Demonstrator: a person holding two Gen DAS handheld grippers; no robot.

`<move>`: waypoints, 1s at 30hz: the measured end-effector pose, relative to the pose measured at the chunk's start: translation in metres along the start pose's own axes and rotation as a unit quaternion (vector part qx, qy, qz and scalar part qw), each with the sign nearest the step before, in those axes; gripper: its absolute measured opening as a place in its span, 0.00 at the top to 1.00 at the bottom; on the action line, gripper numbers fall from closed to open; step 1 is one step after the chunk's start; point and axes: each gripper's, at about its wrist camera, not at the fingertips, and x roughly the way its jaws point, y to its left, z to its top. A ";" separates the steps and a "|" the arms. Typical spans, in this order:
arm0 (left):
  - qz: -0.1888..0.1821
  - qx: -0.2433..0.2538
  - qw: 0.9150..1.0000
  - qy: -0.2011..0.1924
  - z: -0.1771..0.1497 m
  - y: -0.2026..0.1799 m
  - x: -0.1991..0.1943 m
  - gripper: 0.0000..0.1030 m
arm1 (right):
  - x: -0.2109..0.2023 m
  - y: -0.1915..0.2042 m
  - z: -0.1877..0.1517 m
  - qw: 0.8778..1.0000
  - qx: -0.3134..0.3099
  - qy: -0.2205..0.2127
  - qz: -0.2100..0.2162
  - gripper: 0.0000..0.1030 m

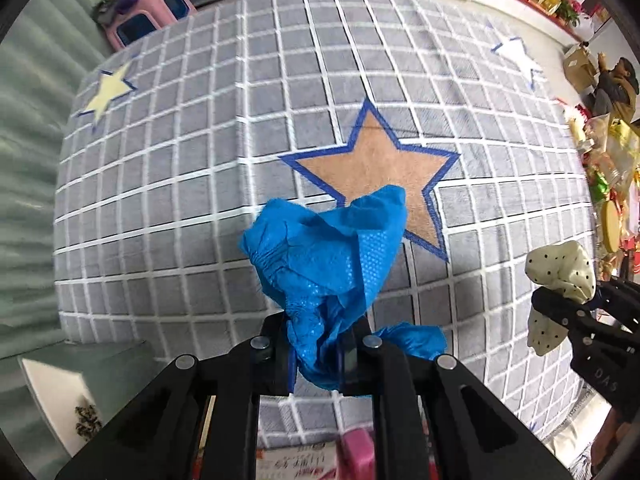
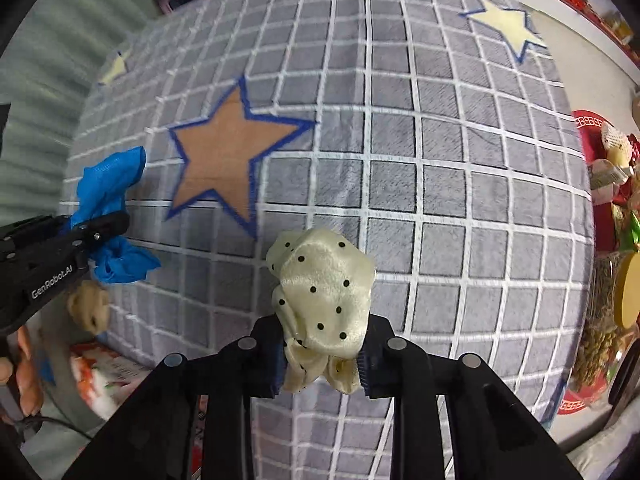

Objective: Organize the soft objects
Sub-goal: 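Carry the blue fabric and polka-dot scrunchie over the white box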

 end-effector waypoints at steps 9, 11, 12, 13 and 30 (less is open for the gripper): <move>-0.007 0.011 0.999 -0.037 -0.058 0.028 -0.064 0.85 | -0.063 0.038 -0.014 0.999 -0.022 -0.031 0.023 0.72; -0.016 0.015 0.999 -0.042 -0.082 0.049 -0.066 0.85 | -0.075 0.050 -0.017 0.999 -0.033 -0.036 0.022 0.72; -0.019 0.020 0.999 -0.045 -0.090 0.050 -0.071 0.85 | -0.083 0.057 -0.021 0.998 -0.037 -0.041 0.023 0.72; -0.020 0.028 0.998 -0.048 -0.100 0.050 -0.077 0.85 | -0.088 0.062 -0.024 0.998 -0.040 -0.045 0.024 0.72; -0.036 0.114 0.992 -0.043 -0.211 0.077 -0.123 0.85 | -0.153 0.150 -0.107 0.996 -0.057 -0.058 0.045 0.72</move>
